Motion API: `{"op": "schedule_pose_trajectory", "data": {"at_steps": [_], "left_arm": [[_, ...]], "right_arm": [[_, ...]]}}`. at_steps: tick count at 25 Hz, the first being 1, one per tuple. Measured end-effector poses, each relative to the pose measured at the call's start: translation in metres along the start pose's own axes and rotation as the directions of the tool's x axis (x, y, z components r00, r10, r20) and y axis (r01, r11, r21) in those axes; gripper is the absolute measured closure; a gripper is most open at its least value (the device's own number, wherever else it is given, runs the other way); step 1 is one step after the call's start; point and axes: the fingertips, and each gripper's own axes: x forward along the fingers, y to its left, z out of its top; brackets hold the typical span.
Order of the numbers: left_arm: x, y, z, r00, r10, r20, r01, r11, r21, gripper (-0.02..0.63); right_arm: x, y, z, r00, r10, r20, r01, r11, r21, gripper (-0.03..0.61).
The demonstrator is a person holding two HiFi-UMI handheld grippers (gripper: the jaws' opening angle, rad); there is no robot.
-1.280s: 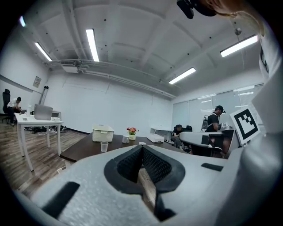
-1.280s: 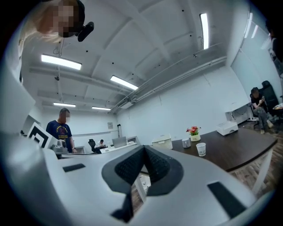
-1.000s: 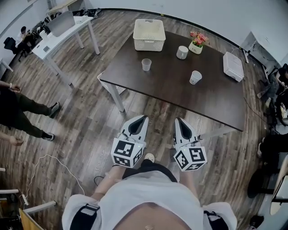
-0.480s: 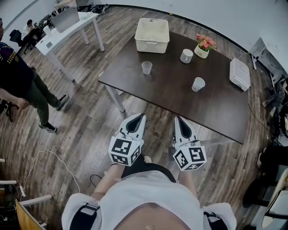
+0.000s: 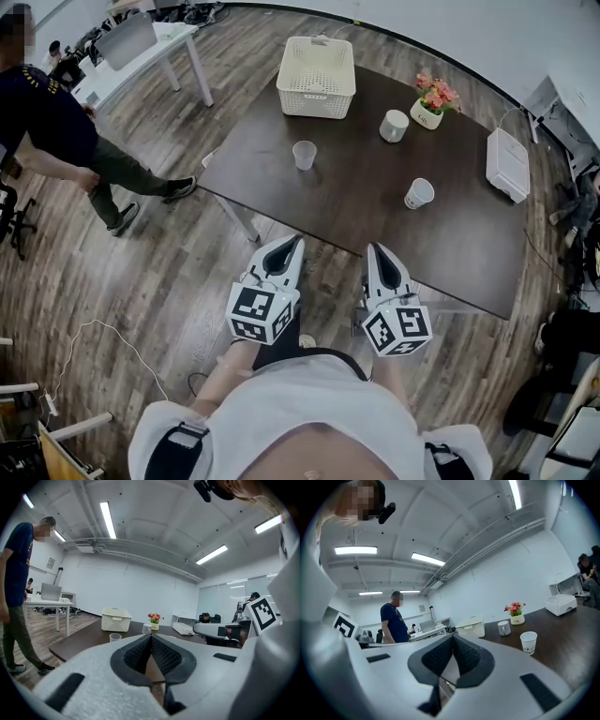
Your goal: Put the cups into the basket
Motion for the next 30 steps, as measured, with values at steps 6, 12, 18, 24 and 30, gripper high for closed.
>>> {"op": "schedule_pose_trajectory", "data": {"at_steps": [6, 12, 18, 24, 30], "left_arm": [[0.052, 0.053, 0.021, 1.000, 0.000, -0.011, 0.000, 1.000, -0.005, 0.603], [0.105, 0.113, 0.042, 0.999, -0.021, -0.030, 0.021, 1.000, 0.001, 0.603], [0.157, 0.169, 0.060, 0.998, -0.041, -0.047, 0.042, 0.999, 0.005, 0.603], [0.197, 0.212, 0.063, 0.993, -0.085, -0.078, 0.083, 0.996, -0.030, 0.603], [0.227, 0.226, 0.060, 0.989, -0.117, -0.095, 0.114, 0.993, -0.039, 0.603]], "right_arm": [[0.072, -0.016, 0.010, 1.000, -0.014, -0.003, 0.014, 1.000, 0.005, 0.566], [0.163, -0.014, 0.012, 0.999, 0.027, -0.035, -0.027, 1.000, 0.003, 0.566], [0.244, -0.025, 0.033, 1.000, -0.007, 0.005, 0.007, 1.000, -0.015, 0.566], [0.295, -0.032, 0.034, 0.999, -0.037, -0.027, 0.038, 0.999, 0.032, 0.566], [0.320, -0.035, 0.019, 0.994, 0.012, -0.111, -0.007, 0.999, 0.050, 0.564]]}}
